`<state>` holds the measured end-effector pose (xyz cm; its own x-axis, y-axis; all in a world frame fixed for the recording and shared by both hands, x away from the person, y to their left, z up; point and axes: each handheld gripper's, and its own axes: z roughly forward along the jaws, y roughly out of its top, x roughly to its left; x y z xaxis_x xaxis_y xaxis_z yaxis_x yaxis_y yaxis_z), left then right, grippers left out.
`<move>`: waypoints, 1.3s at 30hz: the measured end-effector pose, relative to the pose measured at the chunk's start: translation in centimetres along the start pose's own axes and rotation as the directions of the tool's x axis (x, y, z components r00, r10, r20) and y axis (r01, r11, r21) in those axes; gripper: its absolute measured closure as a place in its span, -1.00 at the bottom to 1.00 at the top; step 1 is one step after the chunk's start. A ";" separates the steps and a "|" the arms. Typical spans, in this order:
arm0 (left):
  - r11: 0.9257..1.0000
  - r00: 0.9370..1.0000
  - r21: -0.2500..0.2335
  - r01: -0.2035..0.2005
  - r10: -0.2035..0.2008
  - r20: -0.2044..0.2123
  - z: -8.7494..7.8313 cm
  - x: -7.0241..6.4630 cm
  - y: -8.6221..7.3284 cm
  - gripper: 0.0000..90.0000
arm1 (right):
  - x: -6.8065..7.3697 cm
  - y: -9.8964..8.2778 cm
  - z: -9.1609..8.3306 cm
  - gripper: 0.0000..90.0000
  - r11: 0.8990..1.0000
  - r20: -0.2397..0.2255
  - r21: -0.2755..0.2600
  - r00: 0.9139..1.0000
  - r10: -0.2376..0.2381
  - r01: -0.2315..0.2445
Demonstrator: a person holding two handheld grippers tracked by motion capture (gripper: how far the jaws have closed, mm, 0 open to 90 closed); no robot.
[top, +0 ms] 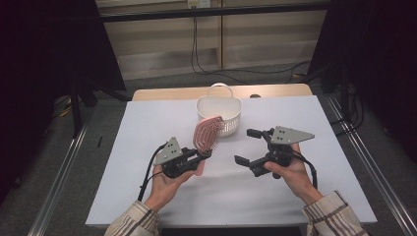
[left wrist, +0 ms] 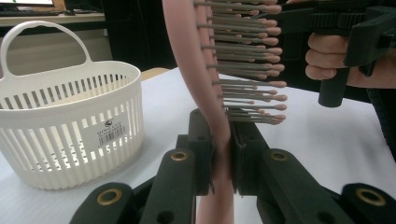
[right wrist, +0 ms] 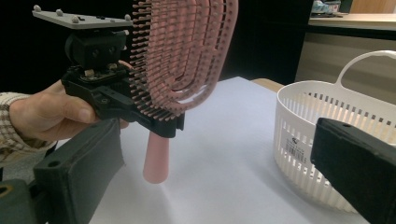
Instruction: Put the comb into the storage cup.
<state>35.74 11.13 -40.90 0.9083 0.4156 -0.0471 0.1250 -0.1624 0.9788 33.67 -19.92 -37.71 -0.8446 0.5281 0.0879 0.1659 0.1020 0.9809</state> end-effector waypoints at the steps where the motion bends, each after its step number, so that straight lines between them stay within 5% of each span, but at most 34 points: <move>1: 1.000 1.000 -0.001 0.005 -0.005 0.001 0.1 0.0 -0.1 0.80 | 0.0 0.0 0.0 -0.95 1.000 -0.001 0.000 1.000 0.000 0.000; 14: 1.000 1.000 0.008 -0.013 0.013 0.017 2.1 0.6 1.3 0.79 | -0.6 2.3 0.7 -0.98 0.999 0.004 -0.007 0.999 -0.044 0.044; 22: 1.000 0.998 0.016 -0.023 0.022 0.052 4.0 0.7 0.7 0.80 | -1.1 3.3 1.4 -0.97 0.998 0.003 -0.043 0.999 -0.039 0.039; 31: 0.999 0.997 0.011 -0.039 0.038 0.061 3.5 0.6 0.8 0.80 | -1.5 3.8 2.5 -0.96 0.998 -0.026 -0.060 0.999 -0.023 0.021; 39: 0.999 0.992 -0.012 -0.043 0.044 0.115 3.3 -0.2 1.1 0.80 | -1.0 3.5 2.9 -0.89 0.998 -0.055 -0.045 0.998 -0.034 0.032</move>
<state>37.06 7.92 -40.43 0.9528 0.3024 -0.0266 0.0811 -0.1689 0.9823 36.57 -17.60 -34.82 -0.8763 0.4775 0.0639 0.1160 0.0806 0.9900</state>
